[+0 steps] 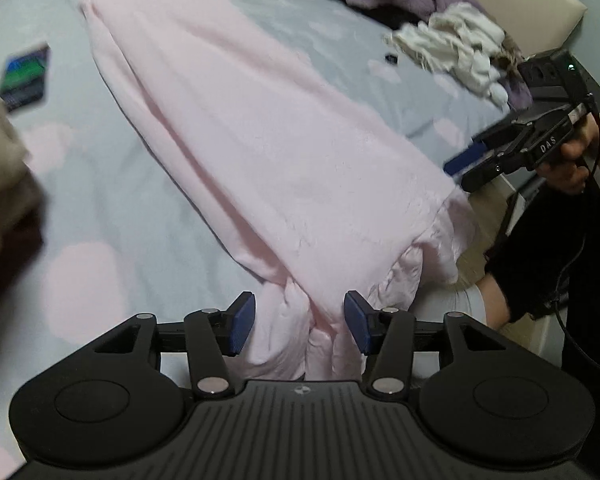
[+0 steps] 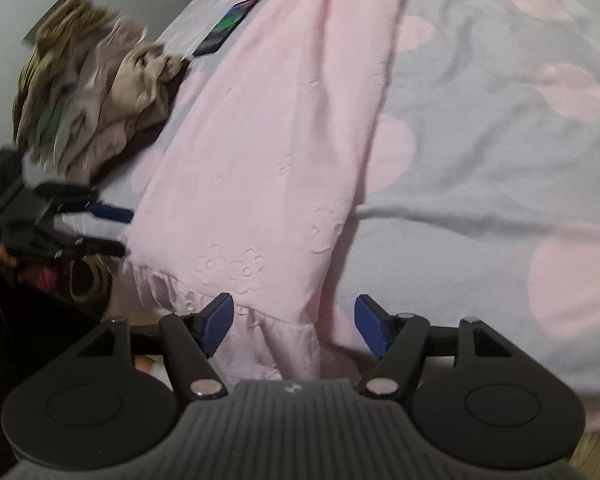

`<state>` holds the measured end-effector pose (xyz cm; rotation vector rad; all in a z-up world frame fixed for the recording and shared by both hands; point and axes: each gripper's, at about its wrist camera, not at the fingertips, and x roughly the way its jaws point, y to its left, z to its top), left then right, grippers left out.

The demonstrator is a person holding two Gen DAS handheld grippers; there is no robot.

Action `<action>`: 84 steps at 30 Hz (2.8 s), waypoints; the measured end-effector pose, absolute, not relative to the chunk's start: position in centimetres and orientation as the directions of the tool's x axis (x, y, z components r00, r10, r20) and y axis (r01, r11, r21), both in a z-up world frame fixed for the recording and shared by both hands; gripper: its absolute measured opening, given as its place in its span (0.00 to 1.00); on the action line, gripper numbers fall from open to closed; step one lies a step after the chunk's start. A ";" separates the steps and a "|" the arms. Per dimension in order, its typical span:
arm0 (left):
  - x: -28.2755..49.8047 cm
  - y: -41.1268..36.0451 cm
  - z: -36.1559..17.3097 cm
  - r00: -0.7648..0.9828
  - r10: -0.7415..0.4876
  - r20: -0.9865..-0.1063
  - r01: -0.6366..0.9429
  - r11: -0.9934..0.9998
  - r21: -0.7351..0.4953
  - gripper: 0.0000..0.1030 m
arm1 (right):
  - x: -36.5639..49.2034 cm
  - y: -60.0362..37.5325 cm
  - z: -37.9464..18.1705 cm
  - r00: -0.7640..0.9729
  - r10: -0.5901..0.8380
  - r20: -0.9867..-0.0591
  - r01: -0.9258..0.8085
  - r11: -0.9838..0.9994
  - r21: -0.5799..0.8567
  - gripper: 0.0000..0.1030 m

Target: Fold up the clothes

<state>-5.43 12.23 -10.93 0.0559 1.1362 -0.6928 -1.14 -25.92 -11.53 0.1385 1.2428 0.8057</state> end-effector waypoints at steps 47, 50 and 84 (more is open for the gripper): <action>-8.1 13.8 -14.0 -0.057 -0.540 -0.840 0.366 0.771 -0.521 0.09 | -3.9 -25.7 -11.0 -0.131 0.609 -0.783 -0.433 0.675 0.598 0.22; -7.8 13.5 -13.7 -0.061 -0.396 -0.916 0.427 0.819 -0.382 0.14 | -2.3 -25.8 -9.8 -0.070 0.568 -0.820 -0.470 0.706 0.530 0.43; 19.5 13.0 -11.4 0.477 -0.366 -0.799 0.189 0.931 -0.313 0.00 | 27.4 -20.9 -10.2 0.431 0.439 -0.789 -0.310 0.893 0.327 0.01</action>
